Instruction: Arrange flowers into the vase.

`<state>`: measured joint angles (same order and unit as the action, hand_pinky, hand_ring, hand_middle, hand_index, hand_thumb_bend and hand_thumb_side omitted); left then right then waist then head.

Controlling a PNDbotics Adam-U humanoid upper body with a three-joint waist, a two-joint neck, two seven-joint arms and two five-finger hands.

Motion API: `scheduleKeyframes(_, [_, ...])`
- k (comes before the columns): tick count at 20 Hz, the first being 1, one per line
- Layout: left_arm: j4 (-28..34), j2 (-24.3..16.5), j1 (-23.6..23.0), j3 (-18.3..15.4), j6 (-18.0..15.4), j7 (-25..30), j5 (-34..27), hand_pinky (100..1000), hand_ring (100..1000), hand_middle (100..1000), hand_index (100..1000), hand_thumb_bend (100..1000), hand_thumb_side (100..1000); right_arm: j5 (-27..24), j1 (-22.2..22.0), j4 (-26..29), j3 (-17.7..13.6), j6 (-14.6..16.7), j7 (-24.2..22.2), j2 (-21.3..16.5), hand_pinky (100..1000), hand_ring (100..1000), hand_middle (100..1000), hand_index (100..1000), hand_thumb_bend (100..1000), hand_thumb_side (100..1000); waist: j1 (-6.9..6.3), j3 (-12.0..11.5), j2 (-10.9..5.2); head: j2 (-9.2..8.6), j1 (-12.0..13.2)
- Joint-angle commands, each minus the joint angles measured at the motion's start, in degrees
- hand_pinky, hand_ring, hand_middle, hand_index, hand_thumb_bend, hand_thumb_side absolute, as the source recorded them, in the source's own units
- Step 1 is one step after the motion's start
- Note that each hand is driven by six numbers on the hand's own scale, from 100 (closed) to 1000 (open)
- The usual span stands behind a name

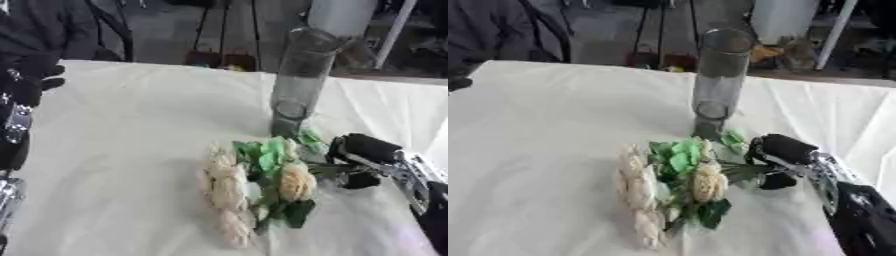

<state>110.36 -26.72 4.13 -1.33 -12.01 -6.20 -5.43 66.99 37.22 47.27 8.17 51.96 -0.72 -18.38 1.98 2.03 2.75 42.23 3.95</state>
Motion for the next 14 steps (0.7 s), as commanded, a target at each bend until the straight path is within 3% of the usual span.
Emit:
scheduleKeyframes(1, [0.74, -1.01, 0.74, -0.39, -0.05, -0.14, 0.18, 806, 797, 762, 748, 473, 759, 1.01, 0.66, 0.17, -0.64, 0.01, 1.86, -1.52, 100, 186, 100, 346, 100, 607, -0.23, 0.09, -0.60, -0.14, 0.04])
scheduleKeyframes(14, [0.70, -0.94, 0.72, -0.44, -0.04, -0.13, 0.22, 805, 797, 762, 748, 474, 760, 2.79, 0.20, -0.55, -1.61, -0.07, 6.80, -1.34, 100, 131, 100, 256, 100, 628, -0.30, 0.19, -0.53, -0.14, 0.00])
